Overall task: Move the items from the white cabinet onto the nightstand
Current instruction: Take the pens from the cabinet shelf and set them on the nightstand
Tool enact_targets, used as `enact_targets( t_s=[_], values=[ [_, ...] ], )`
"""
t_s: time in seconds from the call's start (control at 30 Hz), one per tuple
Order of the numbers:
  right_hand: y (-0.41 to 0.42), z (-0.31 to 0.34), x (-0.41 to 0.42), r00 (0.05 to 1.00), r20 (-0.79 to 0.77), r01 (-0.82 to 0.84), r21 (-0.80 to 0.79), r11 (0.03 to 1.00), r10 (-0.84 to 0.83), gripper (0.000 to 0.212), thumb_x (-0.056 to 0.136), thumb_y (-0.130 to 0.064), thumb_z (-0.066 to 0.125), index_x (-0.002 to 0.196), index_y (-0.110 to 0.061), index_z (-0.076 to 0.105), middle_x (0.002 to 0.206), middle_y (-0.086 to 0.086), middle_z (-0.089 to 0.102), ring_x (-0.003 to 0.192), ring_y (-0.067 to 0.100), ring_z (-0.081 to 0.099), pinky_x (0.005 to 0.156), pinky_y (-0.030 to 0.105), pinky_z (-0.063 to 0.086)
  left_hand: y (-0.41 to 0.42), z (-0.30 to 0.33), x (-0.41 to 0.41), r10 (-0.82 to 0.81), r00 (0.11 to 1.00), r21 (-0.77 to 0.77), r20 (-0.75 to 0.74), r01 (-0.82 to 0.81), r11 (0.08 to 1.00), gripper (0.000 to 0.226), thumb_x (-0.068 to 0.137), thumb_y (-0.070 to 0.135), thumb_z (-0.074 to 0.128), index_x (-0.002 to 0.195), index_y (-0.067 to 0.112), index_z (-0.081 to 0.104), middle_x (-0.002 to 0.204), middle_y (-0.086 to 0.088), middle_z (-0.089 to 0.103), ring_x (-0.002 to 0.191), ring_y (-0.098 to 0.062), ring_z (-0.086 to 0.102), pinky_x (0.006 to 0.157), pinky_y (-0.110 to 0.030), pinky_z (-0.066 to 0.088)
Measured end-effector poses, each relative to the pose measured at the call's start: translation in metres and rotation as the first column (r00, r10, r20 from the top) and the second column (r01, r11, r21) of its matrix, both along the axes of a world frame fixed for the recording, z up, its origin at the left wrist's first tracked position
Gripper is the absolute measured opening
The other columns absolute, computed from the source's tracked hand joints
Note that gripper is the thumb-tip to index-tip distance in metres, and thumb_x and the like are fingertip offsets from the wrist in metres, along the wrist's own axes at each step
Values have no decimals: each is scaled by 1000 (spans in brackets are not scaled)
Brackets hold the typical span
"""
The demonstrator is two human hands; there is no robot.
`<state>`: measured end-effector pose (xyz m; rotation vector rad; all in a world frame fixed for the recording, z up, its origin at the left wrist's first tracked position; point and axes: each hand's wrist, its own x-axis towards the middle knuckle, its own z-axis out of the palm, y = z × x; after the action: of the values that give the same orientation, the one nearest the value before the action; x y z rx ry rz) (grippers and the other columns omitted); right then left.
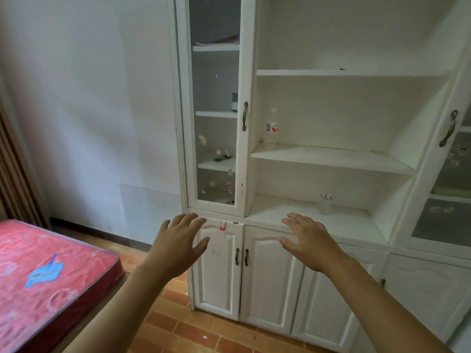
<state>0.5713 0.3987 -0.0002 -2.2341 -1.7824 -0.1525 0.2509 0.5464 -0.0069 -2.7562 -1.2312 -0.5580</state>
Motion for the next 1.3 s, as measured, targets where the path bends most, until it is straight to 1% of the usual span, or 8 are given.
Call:
enact_targets(
  t_s=[0.2, 0.27, 0.4, 0.53, 0.8, 0.9, 1.03, 1.3],
  values=[
    [57, -9, 25, 1000, -26, 18, -18, 1000, -18, 65, 102, -59, 42, 158, -29, 36, 167, -5, 28, 153, 13, 24, 123, 41, 21, 68, -7, 31, -23, 1000, -37, 6, 23, 999, 64, 98, 67, 31, 152, 35, 40, 161, 7, 41, 149, -19, 35, 122, -48, 32],
    [77, -10, 39, 999, -31, 22, -2, 1000, -23, 64, 101, -59, 42, 158, -29, 36, 167, -5, 28, 153, 13, 23, 124, 41, 21, 87, -8, 45, -24, 999, -33, 23, 25, 999, 63, 98, 65, 33, 151, 33, 43, 159, 6, 43, 148, -20, 38, 121, -49, 34],
    [119, -13, 72, 999, -41, 17, 11, 1000, -17, 63, 101, -59, 41, 157, -29, 36, 167, -5, 29, 153, 13, 24, 124, 41, 22, 125, -10, 78, -4, 998, -46, 59, 6, 999, 68, 94, 65, 27, 150, 31, 46, 157, 6, 45, 145, -20, 41, 119, -47, 36],
    [163, -9, 114, 1000, -21, 4, 34, 999, -4, 63, 101, -57, 42, 157, -27, 38, 165, -5, 33, 152, 13, 27, 122, 42, 23, 167, -10, 123, 19, 998, -44, 67, -16, 999, 63, 97, 64, 33, 150, 32, 45, 158, 6, 45, 146, -20, 40, 120, -47, 36],
    [247, 12, 216, 999, -28, -28, 65, 997, 29, 64, 102, -57, 44, 158, -28, 36, 168, -4, 28, 154, 15, 24, 123, 42, 20, 231, 10, 221, 49, 990, -9, 133, -49, 999, 61, 96, 63, 35, 148, 33, 47, 156, 5, 47, 145, -23, 42, 118, -47, 35],
    [278, 18, 248, 997, -35, -63, 75, 995, 66, 63, 102, -56, 45, 157, -27, 38, 167, -3, 30, 153, 15, 25, 123, 42, 21, 250, 15, 255, 66, 989, 0, 134, -67, 998, 64, 96, 64, 31, 148, 30, 48, 156, 4, 47, 145, -22, 40, 118, -45, 33],
    [319, 20, 271, 991, -42, -125, 85, 989, 129, 62, 102, -55, 45, 157, -26, 38, 166, -2, 31, 153, 16, 25, 122, 43, 21, 268, 19, 293, 56, 992, 21, 113, -59, 998, 75, 91, 70, 17, 149, 32, 46, 157, 5, 46, 146, -20, 38, 121, -47, 32],
    [388, 30, 289, 975, -14, -219, 114, 969, 222, 63, 102, -57, 42, 158, -29, 35, 168, -6, 26, 154, 12, 20, 124, 41, 18, 328, 34, 318, 66, 988, 78, 143, -78, 994, 69, 96, 68, 22, 146, 30, 50, 153, 3, 50, 144, -22, 43, 120, -49, 33]
  ],
)
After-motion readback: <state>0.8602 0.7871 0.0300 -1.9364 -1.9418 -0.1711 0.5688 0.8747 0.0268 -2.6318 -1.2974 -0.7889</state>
